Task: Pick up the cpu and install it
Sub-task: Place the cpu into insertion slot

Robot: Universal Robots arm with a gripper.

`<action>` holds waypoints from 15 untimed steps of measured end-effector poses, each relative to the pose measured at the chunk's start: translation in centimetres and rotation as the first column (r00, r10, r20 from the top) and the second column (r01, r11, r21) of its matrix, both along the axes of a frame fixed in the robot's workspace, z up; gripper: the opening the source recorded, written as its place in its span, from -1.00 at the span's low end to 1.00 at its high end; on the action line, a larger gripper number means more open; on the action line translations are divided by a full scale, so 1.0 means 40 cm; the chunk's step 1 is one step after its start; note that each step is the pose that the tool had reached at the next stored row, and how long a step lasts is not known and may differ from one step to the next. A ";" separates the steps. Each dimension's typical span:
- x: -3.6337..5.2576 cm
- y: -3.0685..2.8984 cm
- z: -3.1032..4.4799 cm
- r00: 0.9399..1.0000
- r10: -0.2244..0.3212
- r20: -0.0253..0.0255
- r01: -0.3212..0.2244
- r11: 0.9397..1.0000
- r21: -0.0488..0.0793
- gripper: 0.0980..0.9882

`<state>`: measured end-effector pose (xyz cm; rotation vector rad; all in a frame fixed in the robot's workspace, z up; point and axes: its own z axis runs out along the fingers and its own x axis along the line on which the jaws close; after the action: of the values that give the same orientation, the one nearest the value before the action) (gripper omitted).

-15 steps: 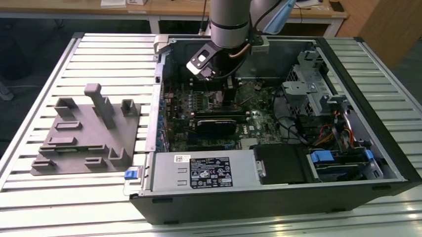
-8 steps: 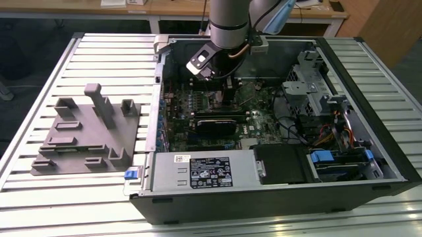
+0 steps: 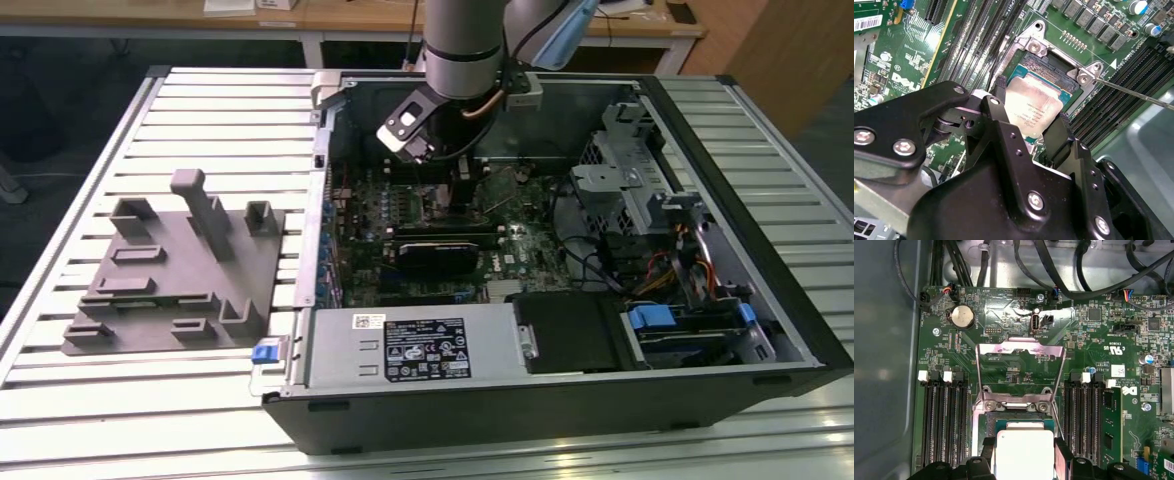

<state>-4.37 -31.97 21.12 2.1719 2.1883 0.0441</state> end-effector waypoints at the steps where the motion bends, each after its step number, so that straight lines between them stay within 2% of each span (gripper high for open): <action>1: -0.001 0.000 -0.001 1.000 0.000 0.000 0.000 1.000 0.000 0.00; 8: -0.006 0.001 -0.012 1.000 0.000 0.000 0.000 1.000 0.000 0.00; 15: -0.010 0.010 -0.023 1.000 0.000 0.000 0.000 1.000 0.000 0.00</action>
<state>-4.77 -31.56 20.18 2.1719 2.1882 0.0440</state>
